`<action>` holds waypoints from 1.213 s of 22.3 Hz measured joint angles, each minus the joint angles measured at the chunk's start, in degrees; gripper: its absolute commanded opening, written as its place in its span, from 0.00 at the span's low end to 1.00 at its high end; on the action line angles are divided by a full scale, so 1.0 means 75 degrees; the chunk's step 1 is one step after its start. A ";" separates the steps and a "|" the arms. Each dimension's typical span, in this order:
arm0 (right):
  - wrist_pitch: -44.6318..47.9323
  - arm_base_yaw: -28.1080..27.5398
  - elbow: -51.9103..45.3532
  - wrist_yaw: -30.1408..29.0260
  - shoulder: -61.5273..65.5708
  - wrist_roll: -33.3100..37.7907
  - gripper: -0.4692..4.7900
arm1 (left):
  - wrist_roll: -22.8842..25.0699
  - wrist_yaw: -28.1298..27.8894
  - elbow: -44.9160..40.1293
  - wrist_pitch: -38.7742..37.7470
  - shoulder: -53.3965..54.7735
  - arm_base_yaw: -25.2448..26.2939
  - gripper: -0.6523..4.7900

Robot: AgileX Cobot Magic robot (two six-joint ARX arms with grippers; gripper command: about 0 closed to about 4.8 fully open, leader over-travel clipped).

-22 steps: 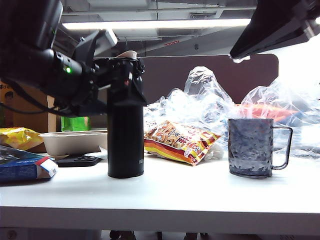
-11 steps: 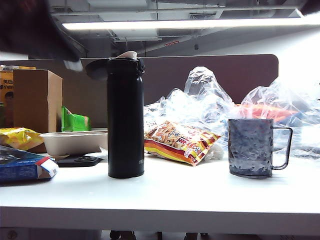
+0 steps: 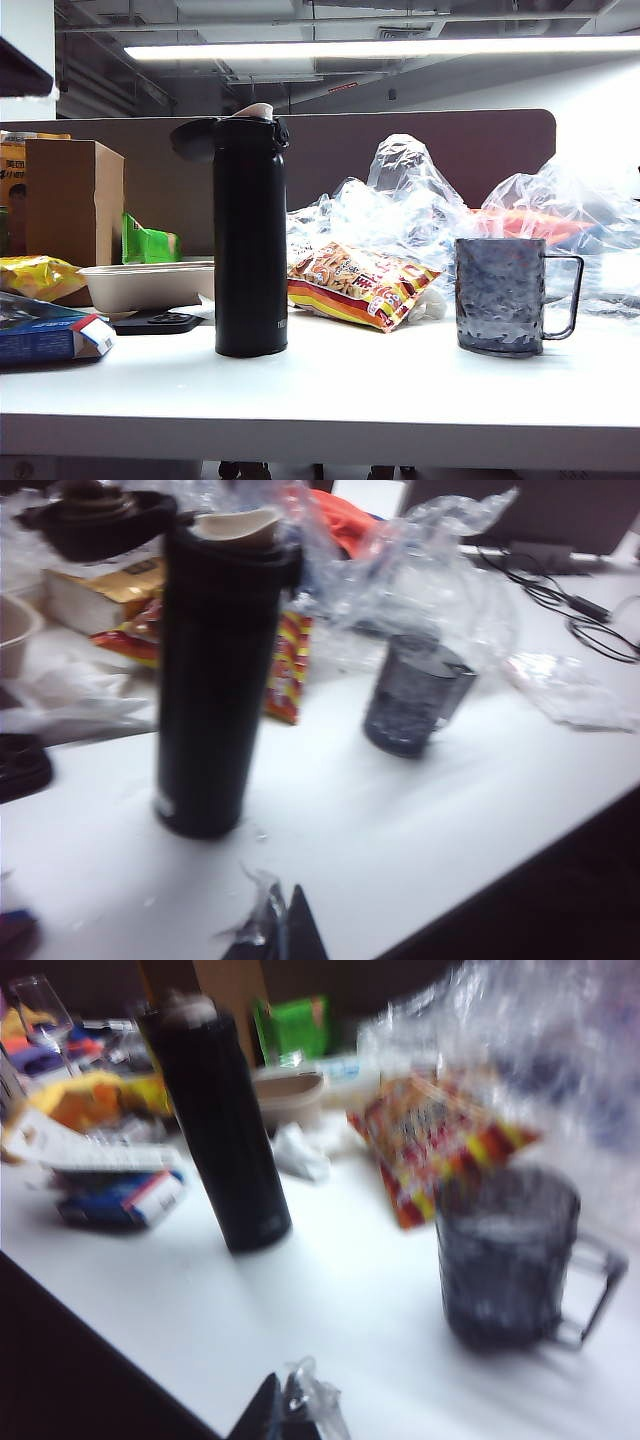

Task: Pick up the black thermos, pour some water into the cup, then place the black thermos back on the table.

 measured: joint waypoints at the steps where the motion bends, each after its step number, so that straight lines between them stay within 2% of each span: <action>1: 0.0082 0.0003 -0.0303 0.0003 0.0032 0.0058 0.08 | -0.0064 -0.0125 -0.0265 0.0087 -0.0160 0.0000 0.11; 5: 0.0685 0.0003 -0.1177 0.0012 0.0026 0.0423 0.08 | -0.0440 -0.0157 -0.1262 0.1451 -0.0376 0.0000 0.11; 8: 0.1110 0.0003 -0.1448 0.0073 0.0026 0.0446 0.08 | -0.0519 -0.0280 -0.1614 0.2020 -0.0379 0.0000 0.11; 13: 0.1221 0.0000 -0.1501 0.0460 0.0032 0.0172 0.08 | -0.0510 -0.0262 -0.1874 0.2034 -0.0376 0.0000 0.11; 16: 0.1221 0.0003 -0.1501 0.0460 0.0032 0.0163 0.13 | -0.0510 -0.0271 -0.1874 0.2052 -0.0376 0.0000 0.11; 25: 0.1230 0.0003 -0.1504 0.0428 0.0026 0.0361 0.13 | -0.0510 -0.0271 -0.1874 0.1734 -0.0391 0.0003 0.11; 27: 0.1241 -0.0082 -0.1504 0.0373 -0.0006 0.0361 0.13 | -0.0510 -0.0160 -0.1871 0.1725 -0.0539 0.0201 0.11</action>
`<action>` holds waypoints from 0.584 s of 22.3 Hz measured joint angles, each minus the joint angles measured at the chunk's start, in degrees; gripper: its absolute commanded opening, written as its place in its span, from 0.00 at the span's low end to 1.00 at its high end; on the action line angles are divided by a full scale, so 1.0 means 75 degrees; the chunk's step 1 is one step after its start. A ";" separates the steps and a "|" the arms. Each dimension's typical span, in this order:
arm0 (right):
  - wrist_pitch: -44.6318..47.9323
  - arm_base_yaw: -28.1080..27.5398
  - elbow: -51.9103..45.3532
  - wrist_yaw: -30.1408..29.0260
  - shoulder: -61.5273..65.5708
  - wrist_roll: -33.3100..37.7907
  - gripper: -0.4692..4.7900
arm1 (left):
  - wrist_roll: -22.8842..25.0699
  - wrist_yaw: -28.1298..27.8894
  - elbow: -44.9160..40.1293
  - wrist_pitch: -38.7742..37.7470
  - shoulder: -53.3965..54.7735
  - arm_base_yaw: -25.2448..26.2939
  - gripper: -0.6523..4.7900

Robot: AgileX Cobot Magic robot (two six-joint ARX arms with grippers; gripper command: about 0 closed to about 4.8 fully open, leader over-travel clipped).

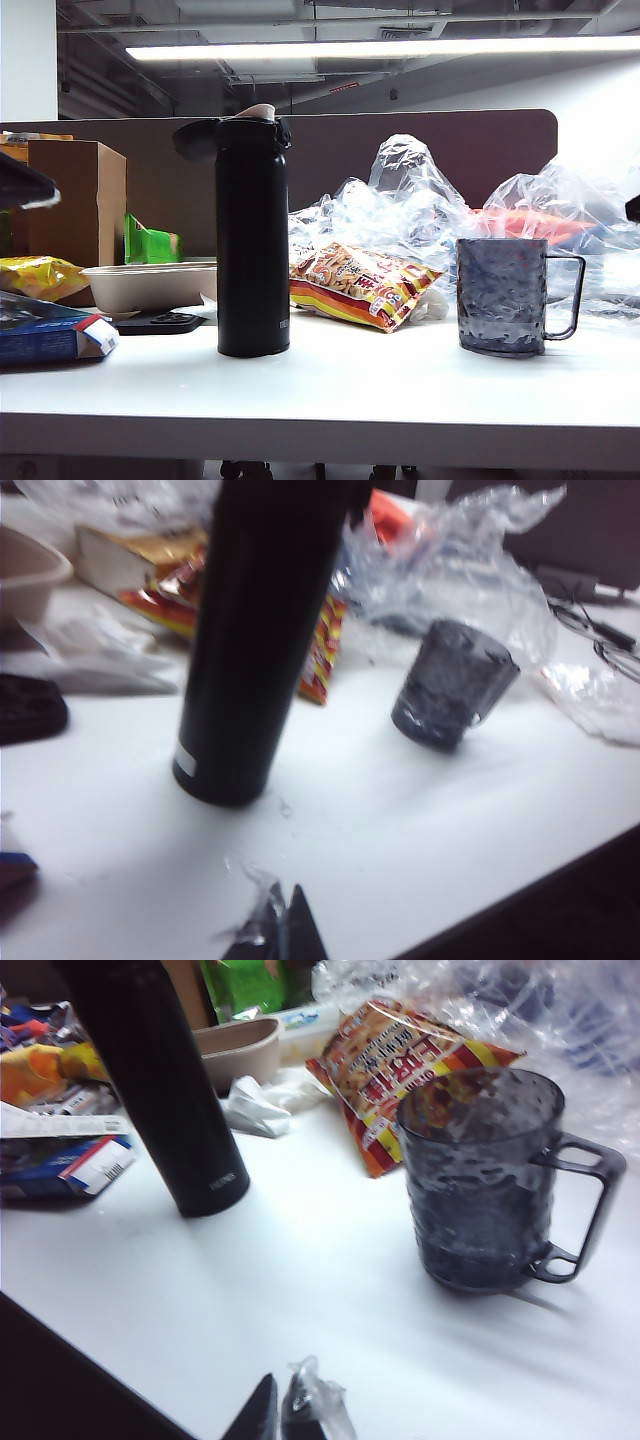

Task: Pick up the black thermos, pour some water into the cup, then place the black thermos back on the table.

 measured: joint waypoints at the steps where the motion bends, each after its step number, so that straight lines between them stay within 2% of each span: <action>1: -0.0003 -0.0108 -0.0003 -0.0012 0.0000 0.0000 0.13 | 0.0003 0.0149 0.0000 0.0009 -0.0012 0.0216 0.11; 3: 0.0000 -0.0708 -0.0003 -0.0117 0.0000 0.0000 0.13 | 0.0000 0.0621 0.0000 -0.0006 -0.0023 0.1105 0.11; 4: 0.0000 -0.1224 -0.0003 -0.0134 0.0000 0.0000 0.13 | 0.0000 0.0848 0.0000 -0.0009 -0.0047 0.1830 0.11; 8: 0.0000 -0.2850 -0.0003 -0.0157 0.0000 0.0003 0.13 | 0.0000 0.0886 0.0000 -0.0032 -0.0717 0.3506 0.11; 10: 0.0003 -0.3518 -0.0003 -0.0143 0.0000 0.0003 0.13 | 0.0003 0.0912 0.0000 -0.0023 -0.1291 0.4010 0.11; 13: 0.0012 -0.4036 -0.0006 -0.0134 0.0000 0.0006 0.13 | 0.0003 0.0886 0.0012 0.0283 -0.1247 0.4377 0.11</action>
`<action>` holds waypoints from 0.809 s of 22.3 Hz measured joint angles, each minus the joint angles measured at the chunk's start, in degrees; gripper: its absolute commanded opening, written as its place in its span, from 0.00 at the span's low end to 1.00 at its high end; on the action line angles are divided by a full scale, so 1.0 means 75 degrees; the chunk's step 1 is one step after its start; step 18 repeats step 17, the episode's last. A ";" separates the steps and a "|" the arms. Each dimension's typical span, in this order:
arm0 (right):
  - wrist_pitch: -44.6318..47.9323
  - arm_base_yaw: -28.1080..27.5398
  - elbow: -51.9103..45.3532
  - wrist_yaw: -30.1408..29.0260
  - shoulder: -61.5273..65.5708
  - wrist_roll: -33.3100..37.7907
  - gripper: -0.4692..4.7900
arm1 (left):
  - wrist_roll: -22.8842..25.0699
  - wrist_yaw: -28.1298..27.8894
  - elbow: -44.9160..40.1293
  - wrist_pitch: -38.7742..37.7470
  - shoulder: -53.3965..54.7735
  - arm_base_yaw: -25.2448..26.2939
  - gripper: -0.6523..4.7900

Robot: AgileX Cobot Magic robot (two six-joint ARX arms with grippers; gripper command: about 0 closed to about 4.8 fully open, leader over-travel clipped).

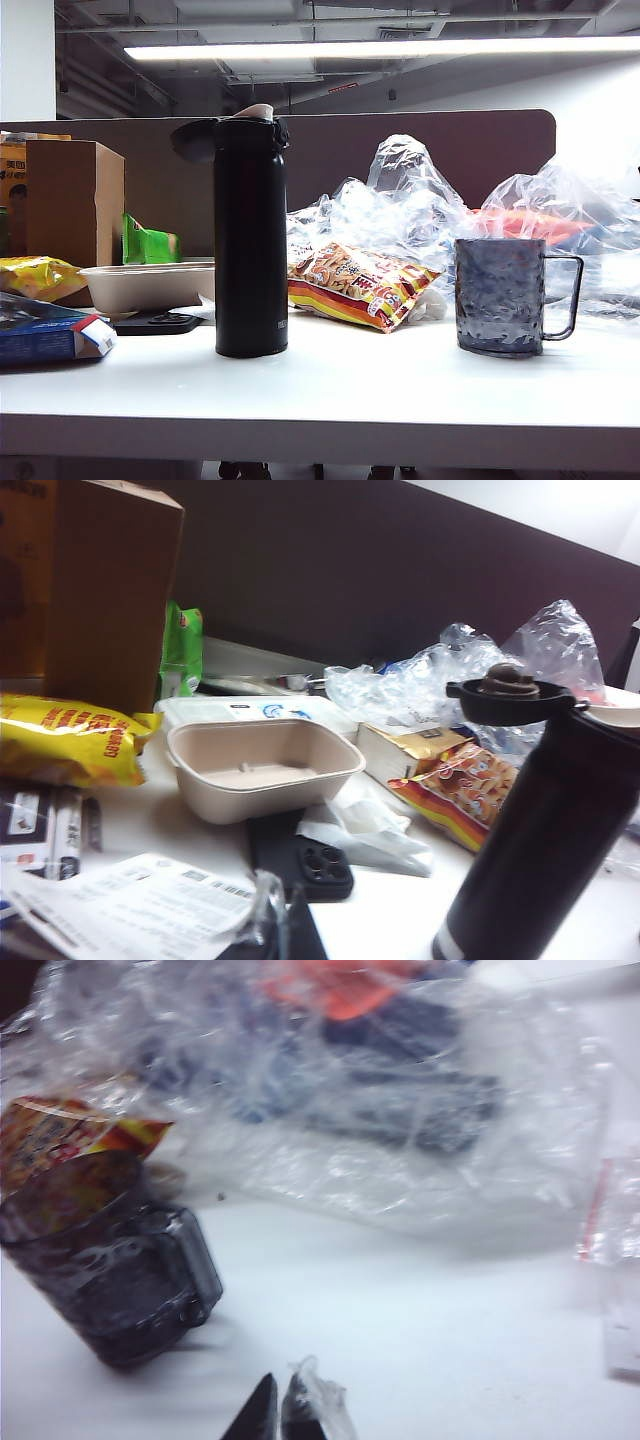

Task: Pick up the black thermos, pour some water into the cup, then place the black thermos back on the table.

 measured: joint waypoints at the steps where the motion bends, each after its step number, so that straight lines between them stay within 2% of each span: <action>1: 0.0000 -0.0125 0.0000 -0.0020 0.0000 -0.0003 0.13 | 0.0000 0.0023 0.0000 0.0009 0.0000 -0.0006 0.11; 18: 0.0079 -0.0187 -0.0012 0.0160 0.0000 -0.0221 0.13 | -0.0003 0.0026 -0.0003 -0.0003 0.0000 -0.0006 0.11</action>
